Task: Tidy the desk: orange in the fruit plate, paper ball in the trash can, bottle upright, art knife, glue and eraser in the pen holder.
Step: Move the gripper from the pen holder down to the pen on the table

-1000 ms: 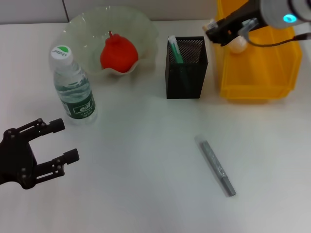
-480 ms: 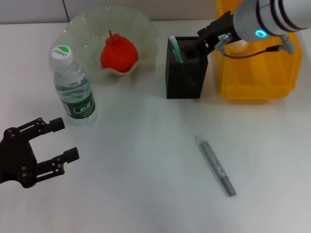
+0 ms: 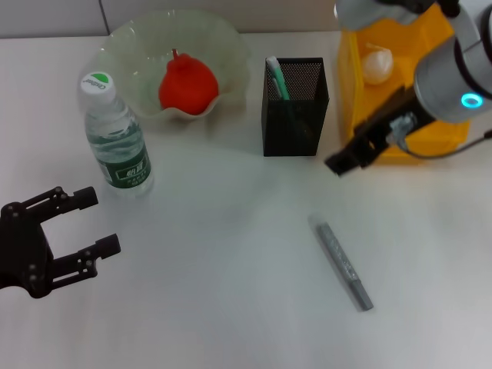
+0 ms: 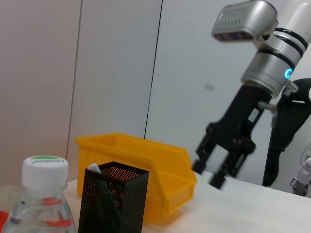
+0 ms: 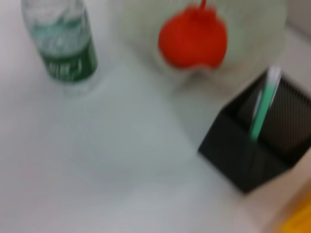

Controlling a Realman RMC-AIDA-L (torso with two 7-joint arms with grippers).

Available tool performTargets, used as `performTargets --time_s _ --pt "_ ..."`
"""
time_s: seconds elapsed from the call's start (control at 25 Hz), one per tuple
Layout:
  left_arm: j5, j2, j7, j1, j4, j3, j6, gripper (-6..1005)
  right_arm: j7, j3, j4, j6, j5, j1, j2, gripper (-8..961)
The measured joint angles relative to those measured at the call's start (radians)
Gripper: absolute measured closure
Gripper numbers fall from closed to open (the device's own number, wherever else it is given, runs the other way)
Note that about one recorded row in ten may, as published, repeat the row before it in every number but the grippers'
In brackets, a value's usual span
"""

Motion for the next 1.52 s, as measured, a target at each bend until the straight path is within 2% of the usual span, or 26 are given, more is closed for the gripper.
performTargets --time_s 0.2,0.32,0.8,1.52 --pt "0.0 -0.001 0.001 -0.004 0.003 0.004 -0.003 230 0.047 -0.056 0.052 -0.026 -0.003 0.009 0.0 328" --pt "0.001 0.0 0.001 -0.009 0.007 0.005 -0.002 230 0.068 -0.11 0.131 -0.025 0.0 0.029 0.001 329" --pt "0.002 0.002 0.008 -0.014 0.002 0.006 -0.004 230 0.074 -0.147 0.412 0.085 0.091 0.115 0.006 338" --pt "0.001 0.002 0.01 -0.014 -0.001 0.001 -0.008 231 0.075 -0.217 0.535 0.176 0.102 0.175 0.006 352"
